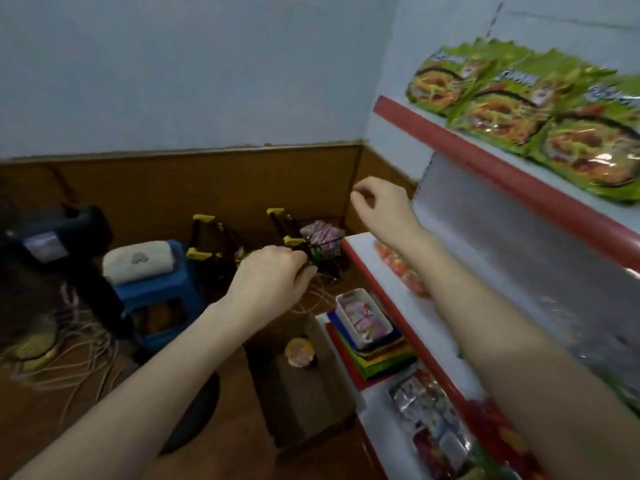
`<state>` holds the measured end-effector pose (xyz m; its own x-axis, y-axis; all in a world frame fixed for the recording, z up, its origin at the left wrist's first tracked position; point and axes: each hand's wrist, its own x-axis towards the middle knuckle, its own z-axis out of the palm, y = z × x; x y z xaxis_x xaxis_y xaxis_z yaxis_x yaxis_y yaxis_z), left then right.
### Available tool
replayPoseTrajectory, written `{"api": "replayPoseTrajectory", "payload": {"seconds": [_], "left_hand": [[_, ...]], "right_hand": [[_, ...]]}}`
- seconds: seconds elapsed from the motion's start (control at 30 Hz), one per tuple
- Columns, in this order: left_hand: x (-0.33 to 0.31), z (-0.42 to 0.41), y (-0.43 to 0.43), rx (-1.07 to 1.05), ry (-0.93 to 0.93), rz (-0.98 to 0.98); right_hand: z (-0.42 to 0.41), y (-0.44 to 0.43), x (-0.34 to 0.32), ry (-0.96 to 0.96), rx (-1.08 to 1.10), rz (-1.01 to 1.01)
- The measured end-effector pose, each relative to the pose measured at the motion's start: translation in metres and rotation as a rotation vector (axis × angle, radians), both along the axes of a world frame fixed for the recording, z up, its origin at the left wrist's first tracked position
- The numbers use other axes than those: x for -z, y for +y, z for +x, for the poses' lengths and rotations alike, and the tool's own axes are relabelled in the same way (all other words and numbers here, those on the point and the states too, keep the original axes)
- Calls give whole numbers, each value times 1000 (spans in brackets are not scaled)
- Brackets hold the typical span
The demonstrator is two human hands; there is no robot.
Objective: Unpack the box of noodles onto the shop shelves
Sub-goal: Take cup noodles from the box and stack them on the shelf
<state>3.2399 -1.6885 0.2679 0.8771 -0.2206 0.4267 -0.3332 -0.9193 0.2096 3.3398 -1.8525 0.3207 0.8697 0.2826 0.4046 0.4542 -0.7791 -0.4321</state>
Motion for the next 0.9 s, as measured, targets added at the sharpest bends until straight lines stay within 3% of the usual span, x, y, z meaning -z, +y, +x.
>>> {"api": "replayPoseTrajectory", "payload": {"seconds": [0.17, 0.37, 0.63, 0.9], "left_hand": [[66, 0, 78, -113, 199, 50], [148, 23, 107, -146, 469, 93], [266, 93, 90, -114, 735, 150], [435, 176, 91, -36, 909, 122]], "right_hand": [[14, 60, 80, 197, -50, -64], [39, 79, 170, 443, 15, -138], [99, 57, 281, 522, 84, -201], [148, 55, 457, 632, 208, -244]]}}
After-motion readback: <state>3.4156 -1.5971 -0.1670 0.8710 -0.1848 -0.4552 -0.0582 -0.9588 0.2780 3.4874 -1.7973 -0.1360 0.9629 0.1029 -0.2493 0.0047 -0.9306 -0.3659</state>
